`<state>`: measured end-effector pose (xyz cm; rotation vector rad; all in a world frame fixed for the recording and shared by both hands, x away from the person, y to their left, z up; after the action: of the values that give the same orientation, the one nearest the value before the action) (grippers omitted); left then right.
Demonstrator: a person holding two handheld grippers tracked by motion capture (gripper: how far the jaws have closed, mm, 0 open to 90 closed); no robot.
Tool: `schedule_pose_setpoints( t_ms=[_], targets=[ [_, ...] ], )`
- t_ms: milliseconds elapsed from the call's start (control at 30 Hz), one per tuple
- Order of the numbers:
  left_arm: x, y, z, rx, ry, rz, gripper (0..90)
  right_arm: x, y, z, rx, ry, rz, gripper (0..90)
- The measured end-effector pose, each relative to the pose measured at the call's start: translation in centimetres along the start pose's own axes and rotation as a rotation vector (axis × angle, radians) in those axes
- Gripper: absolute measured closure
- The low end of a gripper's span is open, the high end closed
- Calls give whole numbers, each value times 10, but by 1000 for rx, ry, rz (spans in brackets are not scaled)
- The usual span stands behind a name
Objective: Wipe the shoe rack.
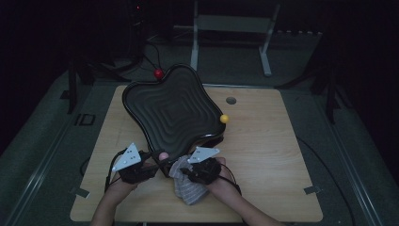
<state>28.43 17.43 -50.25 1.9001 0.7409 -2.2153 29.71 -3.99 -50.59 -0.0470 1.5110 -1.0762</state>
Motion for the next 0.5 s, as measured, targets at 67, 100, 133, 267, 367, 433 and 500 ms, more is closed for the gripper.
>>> schedule_pose_setpoints(
  t_ms=[67,100,133,267,367,433,500],
  targets=[
    [0,1,0,-1,1,2,601,3,5,0,-22,25,-6,682],
    [0,1,1,-1,4,-1,601,4,7,0,-21,22,-13,682],
    [0,1,1,-2,4,-1,601,5,9,-1,-21,22,-17,681],
    [-1,1,1,-3,3,-1,601,-5,-3,-12,-31,-17,7,681],
    [-1,1,1,-2,2,-2,601,-10,-5,-15,-33,-26,24,682],
    [0,1,1,-2,2,-1,601,-9,0,-15,-51,-11,22,687],
    [0,1,1,-2,2,0,602,-5,5,-17,-58,-36,20,692]
  ],
)
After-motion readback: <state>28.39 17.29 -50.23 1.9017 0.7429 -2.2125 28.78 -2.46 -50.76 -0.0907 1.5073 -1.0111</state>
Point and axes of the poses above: each handheld gripper's, and its own axes: y roughly forward along the jaws, x roughly out of its underside, z roughly to its right, the point moved 3 cm from there along y, roughly forward along the jaws, and after that the axes turned 11 degrees about x, right-handed, at the moved point
